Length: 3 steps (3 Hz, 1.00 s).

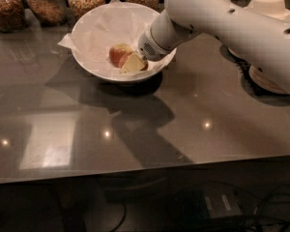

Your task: Pick apple from white bowl

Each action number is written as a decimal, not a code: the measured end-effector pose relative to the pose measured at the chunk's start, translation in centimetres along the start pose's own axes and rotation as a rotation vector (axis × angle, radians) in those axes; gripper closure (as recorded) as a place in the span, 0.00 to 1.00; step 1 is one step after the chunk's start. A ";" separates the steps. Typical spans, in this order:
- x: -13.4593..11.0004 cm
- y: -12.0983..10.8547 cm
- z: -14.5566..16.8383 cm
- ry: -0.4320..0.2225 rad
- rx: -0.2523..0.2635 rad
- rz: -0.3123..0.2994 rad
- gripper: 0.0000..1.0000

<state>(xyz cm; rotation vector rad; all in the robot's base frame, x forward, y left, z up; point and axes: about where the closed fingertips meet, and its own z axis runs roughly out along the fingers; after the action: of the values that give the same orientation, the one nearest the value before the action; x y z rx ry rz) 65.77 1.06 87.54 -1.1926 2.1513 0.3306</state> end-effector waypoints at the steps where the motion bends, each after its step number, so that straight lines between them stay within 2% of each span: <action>1: -1.8 -0.3 -1.9 -0.012 0.005 -0.033 1.00; 3: -4.6 -1.4 -6.1 -0.059 0.041 -0.072 1.00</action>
Offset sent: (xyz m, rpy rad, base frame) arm 0.0063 -0.0078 0.0909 -0.0011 -0.0996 0.0412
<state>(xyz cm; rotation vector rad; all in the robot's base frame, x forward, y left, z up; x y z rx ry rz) 66.14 0.29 95.29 -1.2187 2.0502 0.2856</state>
